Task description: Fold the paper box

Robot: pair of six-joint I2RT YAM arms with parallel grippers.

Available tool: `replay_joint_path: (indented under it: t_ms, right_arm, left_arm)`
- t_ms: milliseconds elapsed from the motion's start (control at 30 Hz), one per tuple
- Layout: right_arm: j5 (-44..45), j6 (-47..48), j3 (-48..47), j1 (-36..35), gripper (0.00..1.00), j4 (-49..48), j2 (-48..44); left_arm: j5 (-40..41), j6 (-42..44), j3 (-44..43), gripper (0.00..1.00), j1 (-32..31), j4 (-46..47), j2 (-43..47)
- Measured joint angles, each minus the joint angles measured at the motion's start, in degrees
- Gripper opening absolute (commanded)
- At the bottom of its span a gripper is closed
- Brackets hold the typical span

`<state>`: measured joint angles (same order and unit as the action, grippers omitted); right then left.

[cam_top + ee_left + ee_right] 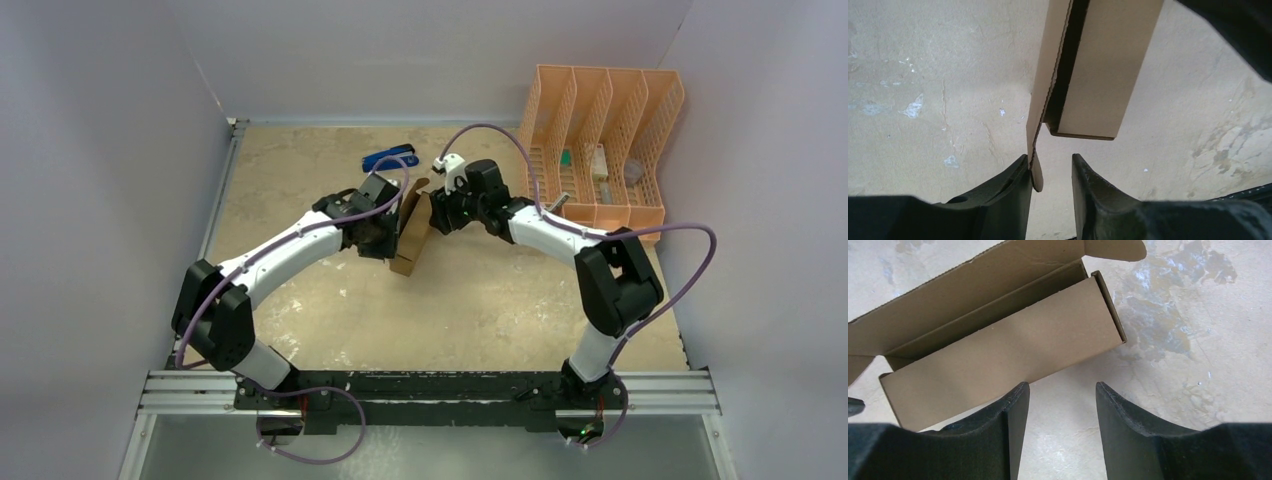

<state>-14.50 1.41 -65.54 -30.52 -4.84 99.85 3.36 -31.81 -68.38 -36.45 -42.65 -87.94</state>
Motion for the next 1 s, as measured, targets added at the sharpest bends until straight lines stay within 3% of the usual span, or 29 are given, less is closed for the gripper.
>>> replay_joint_path:
  t_ms: [267,567,1000]
  right_arm:
    - [0.13,-3.93,2.23,0.04,0.56,-1.01,-3.02]
    - [3.65,-10.05,4.33,0.59,0.46,-1.97,-5.77]
    - [4.48,-10.56,4.79,-0.37,0.43,-2.27,-0.24]
  left_arm:
    - [-1.27,0.17,-5.46,0.47,3.54,-1.49,2.47]
    - [-4.85,1.64,-10.93,0.40,15.52,0.63,2.84]
    - [-11.80,1.55,-11.47,0.38,15.26,7.17,-18.43]
